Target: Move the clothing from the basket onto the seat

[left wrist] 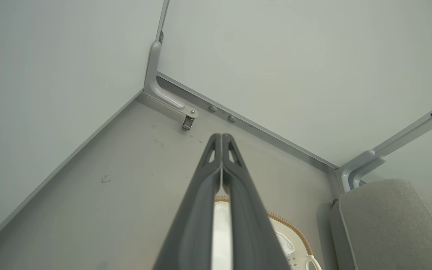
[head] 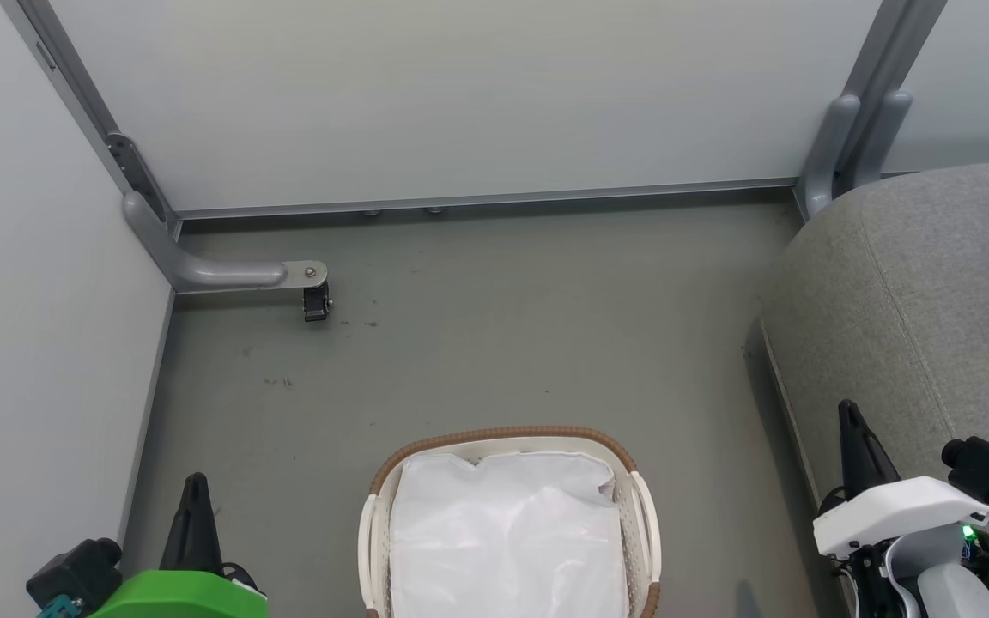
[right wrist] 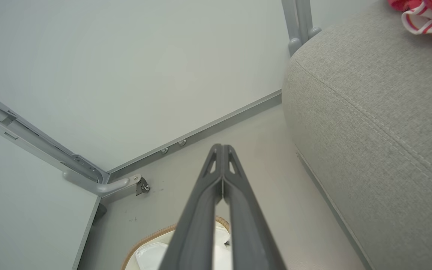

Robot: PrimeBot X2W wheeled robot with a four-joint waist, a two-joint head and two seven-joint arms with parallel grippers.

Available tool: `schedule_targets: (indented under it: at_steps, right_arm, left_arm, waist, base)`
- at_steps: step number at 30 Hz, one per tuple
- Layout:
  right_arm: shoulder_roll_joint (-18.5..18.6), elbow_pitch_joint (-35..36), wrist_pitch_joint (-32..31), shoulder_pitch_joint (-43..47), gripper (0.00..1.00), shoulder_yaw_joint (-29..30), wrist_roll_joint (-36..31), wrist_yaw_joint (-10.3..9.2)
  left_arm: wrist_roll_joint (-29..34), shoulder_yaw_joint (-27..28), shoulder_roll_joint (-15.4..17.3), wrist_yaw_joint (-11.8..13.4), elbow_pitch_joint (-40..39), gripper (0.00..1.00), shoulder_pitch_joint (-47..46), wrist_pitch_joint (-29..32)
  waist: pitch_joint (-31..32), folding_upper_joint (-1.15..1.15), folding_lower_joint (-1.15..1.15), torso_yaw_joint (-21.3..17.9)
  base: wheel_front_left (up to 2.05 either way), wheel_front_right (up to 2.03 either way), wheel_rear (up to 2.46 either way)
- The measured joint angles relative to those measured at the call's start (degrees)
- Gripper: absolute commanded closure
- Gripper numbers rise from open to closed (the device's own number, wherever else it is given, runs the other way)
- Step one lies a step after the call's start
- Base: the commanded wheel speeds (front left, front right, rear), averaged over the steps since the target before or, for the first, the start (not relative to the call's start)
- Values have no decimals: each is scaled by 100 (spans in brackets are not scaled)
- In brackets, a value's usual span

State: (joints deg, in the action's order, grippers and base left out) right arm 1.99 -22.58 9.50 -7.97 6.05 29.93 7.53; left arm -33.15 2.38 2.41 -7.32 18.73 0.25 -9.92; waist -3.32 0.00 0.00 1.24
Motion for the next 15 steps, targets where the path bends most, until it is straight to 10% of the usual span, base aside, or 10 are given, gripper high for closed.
schedule_targets:
  at_steps: [15]
  right_arm:
    - [15,178,-326,29,100,1,1310,0]
  left_arm:
    - [-1254,88,3,0,-97,100,-103,341]
  waist:
    - [44,0,0,-18]
  base:
    - [0,0,0]
